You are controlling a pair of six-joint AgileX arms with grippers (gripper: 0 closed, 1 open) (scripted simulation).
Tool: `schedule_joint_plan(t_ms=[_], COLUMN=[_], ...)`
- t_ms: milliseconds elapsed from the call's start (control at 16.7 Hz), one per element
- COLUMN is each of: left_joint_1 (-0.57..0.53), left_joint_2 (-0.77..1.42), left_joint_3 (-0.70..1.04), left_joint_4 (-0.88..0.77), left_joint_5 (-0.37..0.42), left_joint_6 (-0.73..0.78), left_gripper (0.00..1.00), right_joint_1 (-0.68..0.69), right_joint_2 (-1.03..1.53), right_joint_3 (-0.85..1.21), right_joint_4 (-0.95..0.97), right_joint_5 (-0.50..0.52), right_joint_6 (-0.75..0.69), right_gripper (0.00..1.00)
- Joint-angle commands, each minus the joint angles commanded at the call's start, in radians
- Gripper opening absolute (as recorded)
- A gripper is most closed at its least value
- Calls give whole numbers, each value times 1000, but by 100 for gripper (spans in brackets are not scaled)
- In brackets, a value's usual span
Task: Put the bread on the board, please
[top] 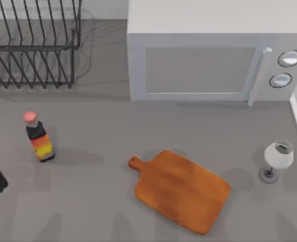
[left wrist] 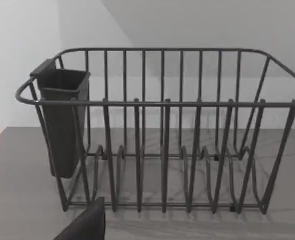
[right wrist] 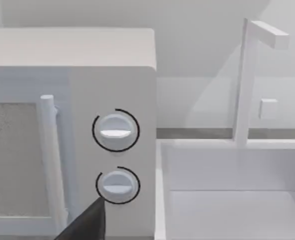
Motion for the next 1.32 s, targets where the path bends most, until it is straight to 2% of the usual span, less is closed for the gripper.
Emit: schedule_joint_plan(t_ms=[240,540,720,1080,1320], left_joint_1=[10,71,120,214,257], left_joint_2=[32,293,572,1269,1614], left_joint_3=[31,265,474,912,1123], left_joint_4=[-23,-192,-344,-663,-843], left_joint_5=[2,10,12,5,0], left_joint_6=[-2,0,14,68,110], left_gripper=[100,100,100,100,100], right_joint_1=[0,0,0,0,0], right_joint_2=[0,0,0,0,0], right_joint_3=[0,0,0,0,0], right_joint_4=[0,0,0,0,0], right_joint_5=[0,0,0,0,0], right_joint_6=[0,0,0,0,0], right_gripper=[100,100,100,100,100])
